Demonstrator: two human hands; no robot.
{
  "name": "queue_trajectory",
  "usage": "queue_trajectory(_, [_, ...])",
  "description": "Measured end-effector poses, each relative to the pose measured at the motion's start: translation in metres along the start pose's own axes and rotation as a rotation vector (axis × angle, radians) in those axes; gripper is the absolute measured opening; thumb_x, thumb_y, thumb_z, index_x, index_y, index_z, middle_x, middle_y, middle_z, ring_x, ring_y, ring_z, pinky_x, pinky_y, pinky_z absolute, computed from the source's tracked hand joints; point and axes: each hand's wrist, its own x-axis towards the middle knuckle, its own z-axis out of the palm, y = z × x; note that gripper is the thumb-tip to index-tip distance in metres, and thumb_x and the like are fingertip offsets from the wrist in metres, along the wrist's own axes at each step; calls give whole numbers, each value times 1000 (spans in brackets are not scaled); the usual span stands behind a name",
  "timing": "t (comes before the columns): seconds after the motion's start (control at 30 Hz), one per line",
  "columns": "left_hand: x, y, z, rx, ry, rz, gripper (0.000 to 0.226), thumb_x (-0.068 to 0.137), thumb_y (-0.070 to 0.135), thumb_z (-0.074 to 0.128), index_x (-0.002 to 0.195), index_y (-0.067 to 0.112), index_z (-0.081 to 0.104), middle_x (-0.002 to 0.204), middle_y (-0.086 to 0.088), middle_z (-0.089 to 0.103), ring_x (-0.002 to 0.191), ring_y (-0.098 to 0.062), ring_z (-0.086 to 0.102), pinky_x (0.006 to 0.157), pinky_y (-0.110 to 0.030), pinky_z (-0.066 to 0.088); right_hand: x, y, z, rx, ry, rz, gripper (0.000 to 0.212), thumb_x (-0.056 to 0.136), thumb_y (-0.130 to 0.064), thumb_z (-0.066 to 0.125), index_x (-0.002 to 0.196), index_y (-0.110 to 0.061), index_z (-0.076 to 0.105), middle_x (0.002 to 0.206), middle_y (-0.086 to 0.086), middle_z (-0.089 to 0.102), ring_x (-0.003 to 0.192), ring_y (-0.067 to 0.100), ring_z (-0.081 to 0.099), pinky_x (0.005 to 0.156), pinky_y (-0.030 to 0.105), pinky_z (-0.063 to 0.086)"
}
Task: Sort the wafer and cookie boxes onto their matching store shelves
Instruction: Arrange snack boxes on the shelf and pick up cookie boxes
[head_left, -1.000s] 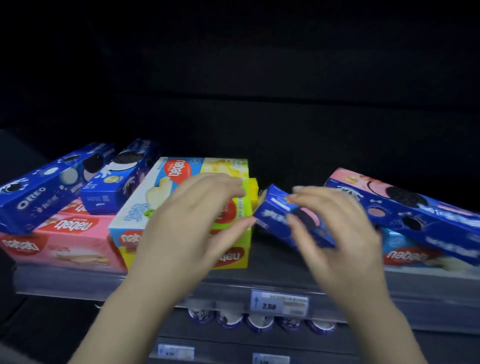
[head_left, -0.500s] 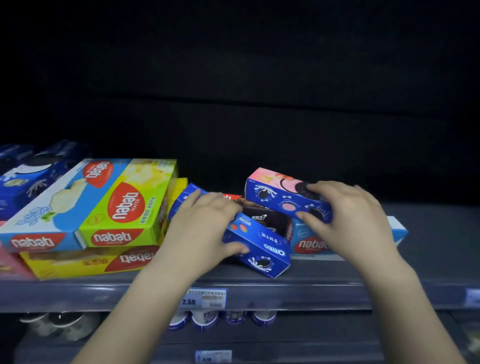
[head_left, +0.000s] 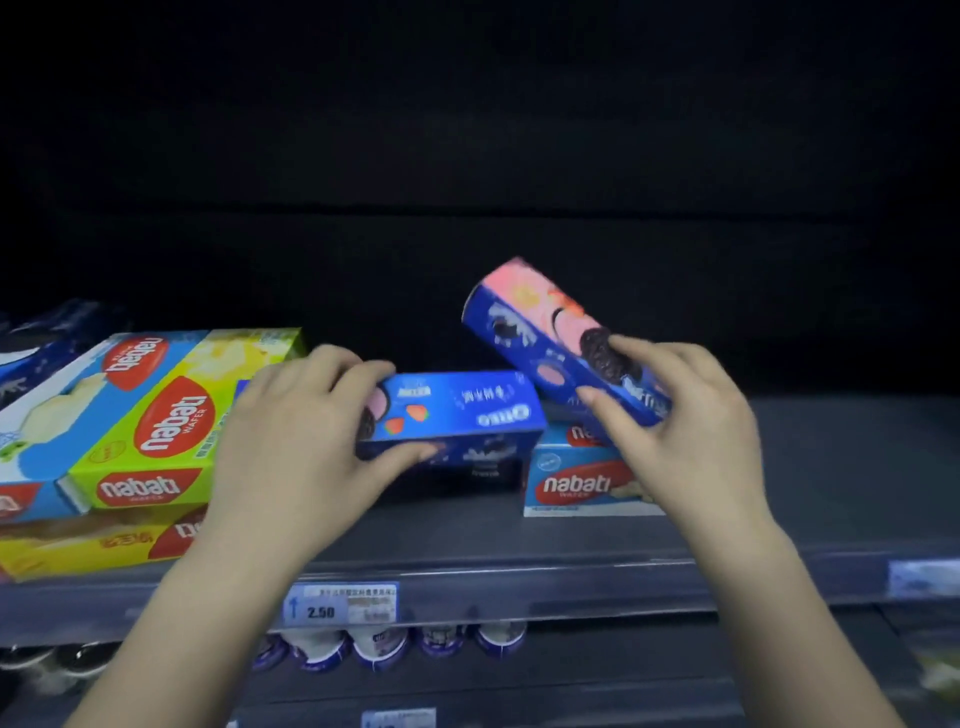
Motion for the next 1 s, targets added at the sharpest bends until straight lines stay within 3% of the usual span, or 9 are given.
queue_trajectory(0.2, [5,46,6,-185,37,-153,60,71,72,60,114,29,60,102,8,55,91,-16,60,55,-27,39,-9,10,-30,197,82,157,54,81,-45,67,132,-30,56,108,-5,54,93,0,56,75,11,41])
queue_trajectory(0.27, [9,67,7,-307,32,-193,58,71,75,57,114,36,58,105,14,53,96,-9,60,58,-29,48,-11,20,-40,289,123,229,51,81,-47,67,129,-33,56,107,-4,57,95,5,59,74,17,45])
queue_trajectory(0.37, [19,102,16,-534,6,-167,58,78,72,55,125,38,56,114,16,55,101,-4,58,75,-32,53,-14,42,-57,389,179,330,43,83,-51,66,123,-36,59,102,-2,65,91,9,65,72,24,50])
queue_trajectory(0.5, [26,152,36,-805,-161,-84,48,93,53,49,139,38,46,132,16,56,115,-7,54,99,-31,44,-22,70,-85,510,274,449,24,89,-38,65,112,-37,64,85,-6,69,71,0,66,60,14,50])
queue_trajectory(0.63, [33,214,50,-1168,-422,-99,35,99,42,43,133,46,48,121,24,62,97,12,61,87,-15,46,-31,106,-114,524,334,530,13,90,-30,65,99,-39,65,82,-5,69,63,-4,65,57,11,48])
queue_trajectory(0.77, [41,276,78,-1393,-637,-114,28,98,37,42,119,49,57,116,19,68,107,-6,65,99,-39,49,-39,148,-139,534,316,644,21,90,-20,64,109,-28,67,76,-8,70,61,-2,63,64,23,51])
queue_trajectory(0.83, [39,303,91,-1461,-740,-162,27,101,31,41,114,49,57,112,14,71,101,-11,69,94,-46,52,-41,163,-146,571,258,686,25,90,-15,64,113,-24,66,75,-7,72,65,2,67,64,26,53])
queue_trajectory(0.93, [34,329,110,-1488,-760,-255,23,98,31,46,109,48,57,110,11,72,96,-13,71,89,-48,55,-42,184,-150,600,200,739,20,90,-11,64,109,-18,65,68,-11,73,60,1,68,53,18,53])
queue_trajectory(1.0, [32,338,121,-1452,-729,-304,27,88,34,50,110,49,56,109,14,72,95,-12,71,89,-46,55,-42,196,-148,590,148,780,20,90,-10,65,109,-14,66,73,-10,73,60,-1,67,53,15,53])
